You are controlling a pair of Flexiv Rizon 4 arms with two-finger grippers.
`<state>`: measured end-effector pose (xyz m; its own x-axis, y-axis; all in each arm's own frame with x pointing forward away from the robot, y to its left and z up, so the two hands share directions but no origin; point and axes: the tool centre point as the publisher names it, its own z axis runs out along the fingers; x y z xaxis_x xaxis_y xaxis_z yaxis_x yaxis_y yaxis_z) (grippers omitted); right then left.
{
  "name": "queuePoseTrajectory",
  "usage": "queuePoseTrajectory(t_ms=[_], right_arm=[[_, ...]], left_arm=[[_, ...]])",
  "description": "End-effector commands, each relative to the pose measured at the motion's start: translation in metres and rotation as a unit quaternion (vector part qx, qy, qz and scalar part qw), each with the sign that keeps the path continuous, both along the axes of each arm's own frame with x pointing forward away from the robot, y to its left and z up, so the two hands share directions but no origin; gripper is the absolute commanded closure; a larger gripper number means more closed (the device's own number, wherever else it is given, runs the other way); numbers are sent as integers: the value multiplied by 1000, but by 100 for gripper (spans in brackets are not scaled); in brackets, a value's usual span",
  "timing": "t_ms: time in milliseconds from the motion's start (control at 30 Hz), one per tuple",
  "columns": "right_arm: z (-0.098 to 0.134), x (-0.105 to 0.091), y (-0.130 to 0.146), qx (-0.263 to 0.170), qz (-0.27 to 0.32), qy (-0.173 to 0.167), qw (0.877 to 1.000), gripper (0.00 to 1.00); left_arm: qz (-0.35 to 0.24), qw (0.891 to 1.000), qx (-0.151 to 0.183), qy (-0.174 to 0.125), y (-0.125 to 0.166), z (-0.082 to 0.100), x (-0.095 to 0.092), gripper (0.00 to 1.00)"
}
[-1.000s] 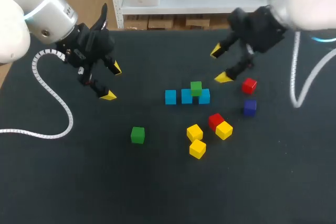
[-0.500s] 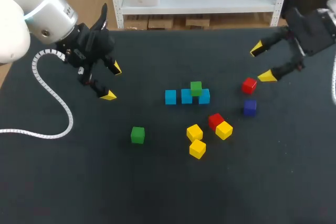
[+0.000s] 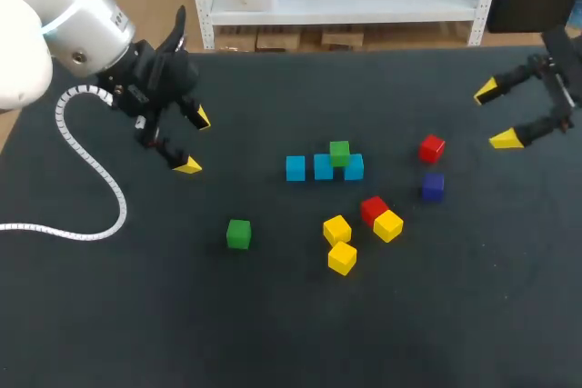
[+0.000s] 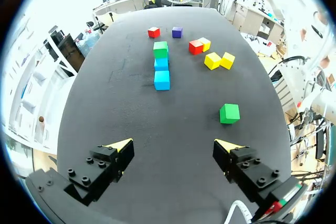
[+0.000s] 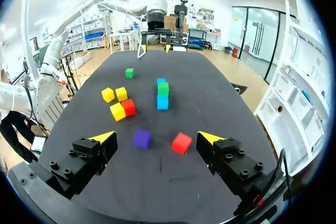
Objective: Place the blue cubes, place green cubes on the blue cubes, place the yellow cubes on the green cubes, then place the red cubes on the yellow cubes, and place purple cube on the red cubes.
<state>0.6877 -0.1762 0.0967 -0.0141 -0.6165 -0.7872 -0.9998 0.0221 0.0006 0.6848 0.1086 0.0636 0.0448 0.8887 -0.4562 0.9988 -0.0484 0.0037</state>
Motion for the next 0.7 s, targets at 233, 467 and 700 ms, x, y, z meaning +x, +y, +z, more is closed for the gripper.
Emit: queuePoseTrajectory(t_ms=[233, 467, 700], right_arm=[[-4, -6, -27, -4, -5, -1, 1000, 0], [-5, -6, -28, -21, -1, 3, 1000, 0], [-5, -6, -28, -21, -1, 3, 1000, 0]], left_arm=[[-2, 1000, 0, 0, 0, 0, 2, 0], [-2, 1000, 0, 0, 0, 0, 2, 0], [-33, 999, 21, -29, -27, -4, -40, 0]])
